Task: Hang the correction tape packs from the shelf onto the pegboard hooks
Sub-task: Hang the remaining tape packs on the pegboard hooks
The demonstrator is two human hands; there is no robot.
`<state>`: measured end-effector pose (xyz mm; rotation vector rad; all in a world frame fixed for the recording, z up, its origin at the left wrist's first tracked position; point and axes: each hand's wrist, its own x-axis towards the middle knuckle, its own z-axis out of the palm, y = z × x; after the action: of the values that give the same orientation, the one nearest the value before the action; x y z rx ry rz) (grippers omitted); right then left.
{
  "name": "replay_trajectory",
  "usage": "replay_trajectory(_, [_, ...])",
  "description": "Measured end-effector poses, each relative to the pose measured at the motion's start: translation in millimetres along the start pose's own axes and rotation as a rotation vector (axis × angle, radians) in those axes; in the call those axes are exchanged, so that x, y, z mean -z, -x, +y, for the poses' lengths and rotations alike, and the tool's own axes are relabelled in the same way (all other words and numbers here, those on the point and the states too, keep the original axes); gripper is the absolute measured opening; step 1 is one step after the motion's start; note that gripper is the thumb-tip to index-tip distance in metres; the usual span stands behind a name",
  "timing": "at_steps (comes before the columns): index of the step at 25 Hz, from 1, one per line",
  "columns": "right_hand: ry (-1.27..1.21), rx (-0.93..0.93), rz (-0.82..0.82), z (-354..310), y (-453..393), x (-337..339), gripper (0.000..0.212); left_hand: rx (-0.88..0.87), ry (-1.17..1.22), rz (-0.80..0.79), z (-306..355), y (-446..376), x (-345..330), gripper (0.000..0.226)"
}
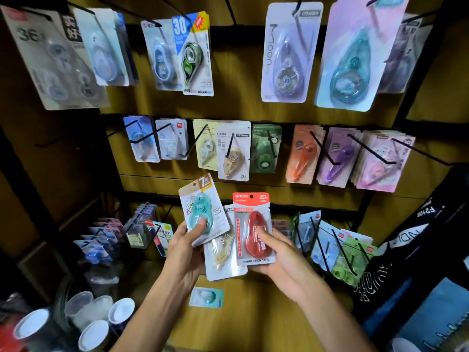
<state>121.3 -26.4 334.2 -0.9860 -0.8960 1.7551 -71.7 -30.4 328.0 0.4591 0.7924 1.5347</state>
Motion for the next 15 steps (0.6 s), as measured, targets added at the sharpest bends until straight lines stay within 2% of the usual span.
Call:
replay_trajectory(6, [0.071, 0.082, -0.032, 2.9, -1.1, -32.8, 0.034, -0.025, -0.039, 0.028, 15.2, 11.0, 10.6, 0.04])
replay_trajectory(12, [0.066, 0.061, -0.065, 6.1, -0.8, -43.0, 0.028, -0.041, -0.029, -0.008, 25.1, 17.0, 12.3, 0.022])
replay_trajectory(15, [0.066, 0.112, -0.026, 7.7, -1.1, -46.6, 0.024, -0.044, -0.038, -0.003, 23.7, 17.2, 15.2, 0.03])
